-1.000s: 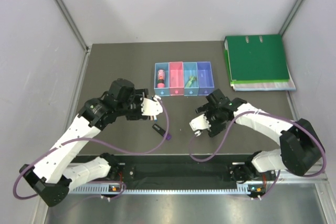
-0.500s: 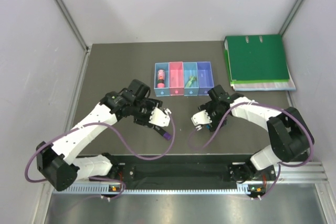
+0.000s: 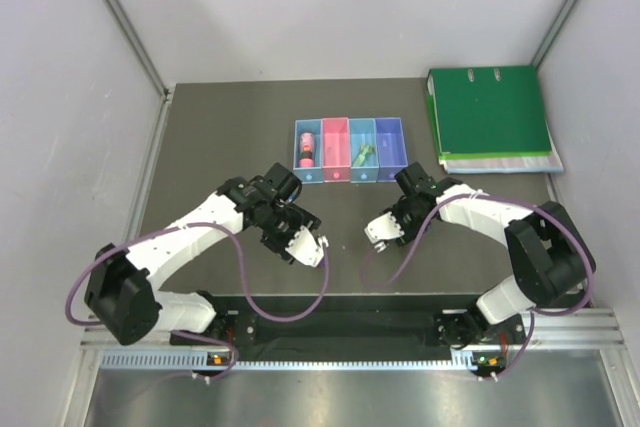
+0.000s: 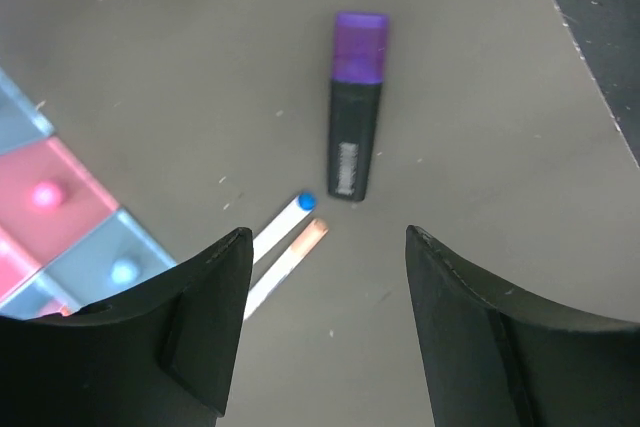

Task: Sort the stationery into containers
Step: Pick up the pen from the center of the board.

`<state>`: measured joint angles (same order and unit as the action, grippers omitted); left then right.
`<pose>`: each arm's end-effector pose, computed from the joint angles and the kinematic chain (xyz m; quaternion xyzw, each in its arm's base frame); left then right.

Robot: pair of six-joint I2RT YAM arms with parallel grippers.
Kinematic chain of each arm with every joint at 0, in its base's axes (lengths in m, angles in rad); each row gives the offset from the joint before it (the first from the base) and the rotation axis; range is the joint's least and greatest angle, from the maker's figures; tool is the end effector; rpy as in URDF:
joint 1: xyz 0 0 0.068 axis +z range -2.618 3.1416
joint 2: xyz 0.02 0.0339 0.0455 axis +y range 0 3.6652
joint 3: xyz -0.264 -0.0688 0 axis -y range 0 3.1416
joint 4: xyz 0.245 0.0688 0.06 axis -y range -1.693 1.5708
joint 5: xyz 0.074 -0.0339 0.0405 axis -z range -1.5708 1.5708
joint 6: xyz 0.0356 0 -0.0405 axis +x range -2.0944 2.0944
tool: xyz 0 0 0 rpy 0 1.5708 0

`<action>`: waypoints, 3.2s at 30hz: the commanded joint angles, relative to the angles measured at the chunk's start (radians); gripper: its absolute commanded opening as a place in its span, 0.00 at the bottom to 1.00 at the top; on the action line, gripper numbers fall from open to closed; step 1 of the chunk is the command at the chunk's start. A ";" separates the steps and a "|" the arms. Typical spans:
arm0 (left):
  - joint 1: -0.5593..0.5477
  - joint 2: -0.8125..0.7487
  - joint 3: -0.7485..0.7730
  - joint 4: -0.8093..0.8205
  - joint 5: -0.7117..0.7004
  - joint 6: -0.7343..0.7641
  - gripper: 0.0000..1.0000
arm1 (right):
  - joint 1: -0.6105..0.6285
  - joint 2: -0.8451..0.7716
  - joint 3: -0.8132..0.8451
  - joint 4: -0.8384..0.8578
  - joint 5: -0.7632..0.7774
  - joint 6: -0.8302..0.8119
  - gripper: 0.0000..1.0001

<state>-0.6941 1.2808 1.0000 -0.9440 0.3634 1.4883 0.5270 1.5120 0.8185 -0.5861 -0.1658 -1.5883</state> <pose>0.1709 -0.1587 0.2553 0.8739 0.4195 -0.0987 0.2250 0.2240 0.1371 0.1621 -0.8649 0.4736 -0.0025 0.1662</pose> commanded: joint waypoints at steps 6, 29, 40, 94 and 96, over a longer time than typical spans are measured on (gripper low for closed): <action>-0.022 0.136 -0.023 -0.021 0.046 0.178 0.68 | -0.009 0.008 -0.012 0.000 -0.046 -0.019 0.36; -0.071 0.328 -0.107 0.284 -0.033 -0.006 0.57 | -0.045 -0.139 0.008 -0.041 -0.092 0.099 0.35; -0.071 0.336 -0.144 0.343 -0.050 -0.020 0.20 | -0.062 -0.128 0.041 -0.041 -0.092 0.096 0.49; -0.071 -0.012 0.032 0.333 -0.222 -0.402 0.00 | -0.056 0.274 0.185 -0.376 -0.017 -0.269 0.59; -0.070 -0.017 0.028 0.353 -0.231 -0.411 0.00 | -0.053 0.280 0.194 -0.371 -0.020 -0.265 0.57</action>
<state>-0.7666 1.2949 1.0008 -0.6567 0.1612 1.1236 0.4755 1.7153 1.0428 -0.9066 -0.1703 -1.8538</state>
